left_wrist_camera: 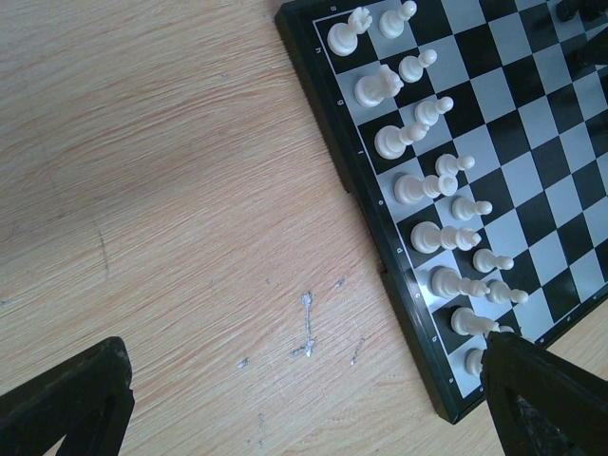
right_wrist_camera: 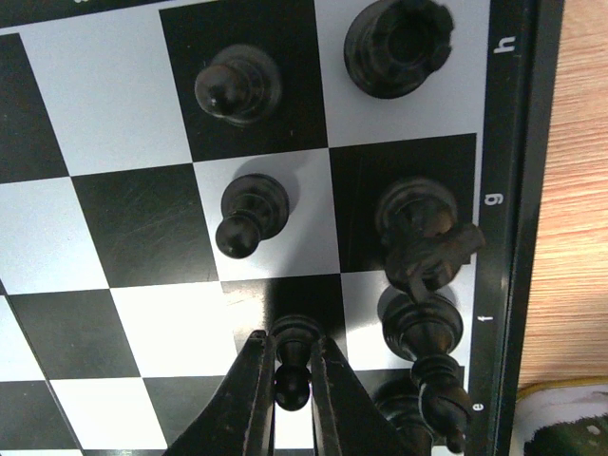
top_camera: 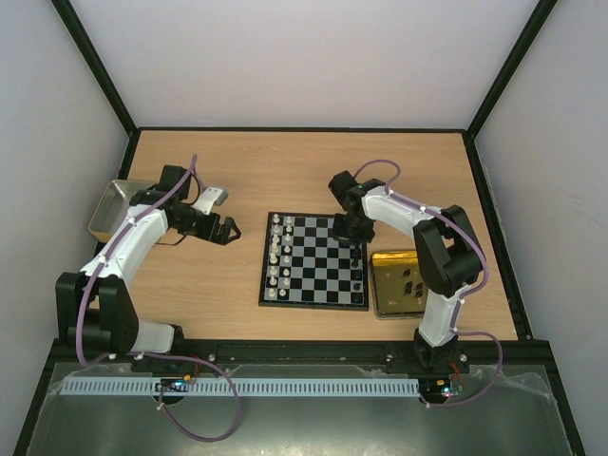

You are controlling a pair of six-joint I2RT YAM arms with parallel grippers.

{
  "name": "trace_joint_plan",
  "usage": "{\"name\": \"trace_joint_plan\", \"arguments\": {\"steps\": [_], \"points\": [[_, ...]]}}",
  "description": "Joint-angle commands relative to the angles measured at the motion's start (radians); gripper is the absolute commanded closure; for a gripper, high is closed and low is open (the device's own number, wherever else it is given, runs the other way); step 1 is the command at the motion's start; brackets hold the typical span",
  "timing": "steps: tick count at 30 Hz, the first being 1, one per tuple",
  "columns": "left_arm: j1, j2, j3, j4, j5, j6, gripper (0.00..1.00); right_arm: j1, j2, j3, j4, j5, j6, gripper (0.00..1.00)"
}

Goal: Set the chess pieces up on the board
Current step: Place the chess piece on the chessboard.

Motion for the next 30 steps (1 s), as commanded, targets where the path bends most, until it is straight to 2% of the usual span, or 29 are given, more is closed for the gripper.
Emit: {"name": "trace_joint_plan", "arguments": {"steps": [1,23,30], "points": [[-0.006,-0.03,-0.012,-0.003,-0.002,-0.003,0.01,-0.002,-0.033,0.002,-0.014,-0.01,0.004,0.91],[-0.006,-0.039,-0.015,0.003,-0.006,-0.007,0.01,-0.002,-0.012,0.053,-0.014,-0.006,-0.001,0.9],[-0.006,-0.036,-0.017,0.003,-0.006,-0.008,0.01,-0.002,-0.016,0.066,-0.037,0.016,-0.012,0.86]]}}
